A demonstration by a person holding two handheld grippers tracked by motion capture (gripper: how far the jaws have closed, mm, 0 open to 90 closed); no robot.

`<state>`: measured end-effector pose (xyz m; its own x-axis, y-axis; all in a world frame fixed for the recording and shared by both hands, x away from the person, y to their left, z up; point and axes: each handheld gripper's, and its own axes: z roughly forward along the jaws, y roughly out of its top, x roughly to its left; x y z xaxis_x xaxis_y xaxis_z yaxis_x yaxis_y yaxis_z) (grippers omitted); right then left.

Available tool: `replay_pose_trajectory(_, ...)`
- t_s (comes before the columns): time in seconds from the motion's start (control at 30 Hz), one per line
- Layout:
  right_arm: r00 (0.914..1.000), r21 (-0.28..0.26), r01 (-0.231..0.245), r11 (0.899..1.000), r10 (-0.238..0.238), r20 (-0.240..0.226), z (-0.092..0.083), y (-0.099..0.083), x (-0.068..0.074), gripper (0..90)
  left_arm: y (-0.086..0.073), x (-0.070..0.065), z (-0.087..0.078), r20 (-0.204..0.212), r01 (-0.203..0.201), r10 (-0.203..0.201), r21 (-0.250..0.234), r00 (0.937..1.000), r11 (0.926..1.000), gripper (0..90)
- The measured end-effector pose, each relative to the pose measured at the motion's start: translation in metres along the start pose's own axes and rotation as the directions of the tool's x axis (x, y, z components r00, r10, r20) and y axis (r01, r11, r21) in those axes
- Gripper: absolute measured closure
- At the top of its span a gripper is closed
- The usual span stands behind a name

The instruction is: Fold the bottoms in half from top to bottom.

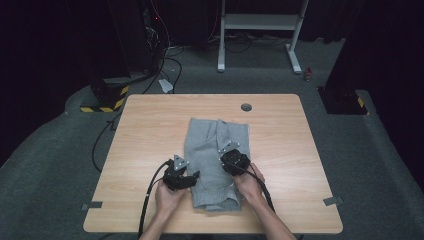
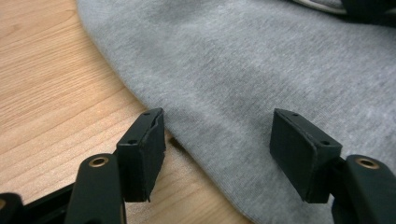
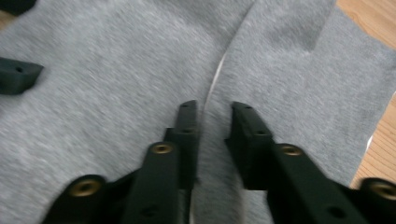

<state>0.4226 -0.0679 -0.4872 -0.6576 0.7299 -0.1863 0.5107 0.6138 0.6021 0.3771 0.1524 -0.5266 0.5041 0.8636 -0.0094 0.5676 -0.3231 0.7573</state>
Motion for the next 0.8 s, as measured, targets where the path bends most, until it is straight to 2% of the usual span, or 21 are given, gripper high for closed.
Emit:
replay_pose_trajectory(0.07,1.0,-0.014,0.001,1.0,0.0,0.006,-0.004,-0.001,-0.003,84.7,0.0,0.0,0.0,-0.004,0.004,-0.004,0.001,1.0,1.0,34.3)
replay_pose_trajectory(0.27,0.999,-0.079,-0.035,0.996,0.037,0.026,-0.02,-0.005,-0.015,86.3,0.0,-0.001,0.0,-0.008,0.002,-0.002,0.002,1.0,1.0,33.2)
replay_pose_trajectory(0.4,0.9944,-0.108,-0.093,0.99,0.097,0.04,-0.028,-0.018,-0.032,86.4,0.0,-0.001,0.0,-0.006,-0.003,0.003,0.003,1.0,1.0,32.7)
replay_pose_trajectory(0.5,0.9835,-0.074,-0.179,0.981,0.18,0.014,-0.019,-0.039,-0.047,86.4,0.0,-0.001,0.0,-0.003,-0.005,0.005,0.005,1.0,1.0,31.7)
replay_pose_trajectory(0.57,0.9786,-0.038,-0.206,0.978,0.206,-0.003,-0.011,-0.048,-0.05,85.8,0.0,-0.001,0.0,0.002,-0.007,0.007,0.004,1.0,1.0,31.3)
replay_pose_trajectory(0.67,0.9758,-0.053,-0.218,0.974,0.218,-0.003,-0.012,-0.05,-0.05,80.8,0.0,-0.001,0.0,0.001,-0.009,0.009,0.005,1.0,0.9999,31.2)
replay_pose_trajectory(0.73,0.9806,-0.066,-0.195,0.979,0.196,0.011,-0.015,-0.044,-0.048,75.8,0.0,-0.001,0.0,0.001,-0.01,0.01,0.005,0.9999,0.9999,31.2)
replay_pose_trajectory(0.8,0.9822,-0.088,-0.185,0.979,0.187,0.016,-0.019,-0.037,-0.045,71.8,0.0,-0.001,0.0,0.002,-0.011,0.011,0.005,0.9999,0.9999,31.2)
